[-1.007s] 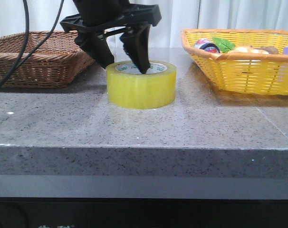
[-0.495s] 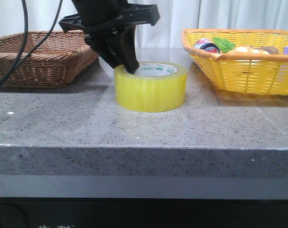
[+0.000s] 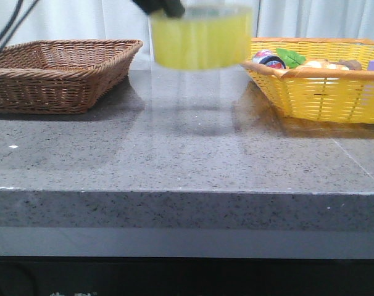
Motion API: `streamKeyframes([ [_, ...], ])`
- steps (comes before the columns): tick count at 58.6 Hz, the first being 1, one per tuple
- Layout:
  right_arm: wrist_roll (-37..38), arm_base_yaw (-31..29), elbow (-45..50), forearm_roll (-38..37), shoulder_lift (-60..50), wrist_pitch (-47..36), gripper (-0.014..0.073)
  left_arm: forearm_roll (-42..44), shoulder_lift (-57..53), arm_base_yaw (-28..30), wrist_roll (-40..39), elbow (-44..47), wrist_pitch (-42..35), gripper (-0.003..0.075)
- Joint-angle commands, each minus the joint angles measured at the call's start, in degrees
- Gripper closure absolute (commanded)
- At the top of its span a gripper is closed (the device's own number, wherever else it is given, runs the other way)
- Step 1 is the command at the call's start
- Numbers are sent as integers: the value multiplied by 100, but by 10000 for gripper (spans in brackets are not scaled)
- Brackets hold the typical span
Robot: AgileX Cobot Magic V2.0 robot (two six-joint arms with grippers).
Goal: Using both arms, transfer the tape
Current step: 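Carry the tape roll with the left gripper into the brown basket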
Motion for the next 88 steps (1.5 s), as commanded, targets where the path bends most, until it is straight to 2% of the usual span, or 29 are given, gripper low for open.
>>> streamKeyframes([
  [1, -57, -22, -147, 35, 22, -436, 662, -56, -421, 26, -43, -275, -303, 713],
  [14, -57, -22, -147, 35, 22, -436, 662, 196, -487, 483, -43, -275, -315, 713],
  [41, -57, -22, -147, 35, 22, -436, 662, 196, -463, 2371, -43, -346, -434, 713],
  [50, -57, -22, -147, 35, 22, -436, 662, 196, -366, 2754, -43, -346, -446, 713],
  [72, -57, -22, -147, 35, 22, -455, 662, 185, 358, 2820, -43, -313, -396, 708],
  [88, -57, -22, -147, 35, 22, -455, 662, 185, 495, 2820, -43, -305, -340, 690],
])
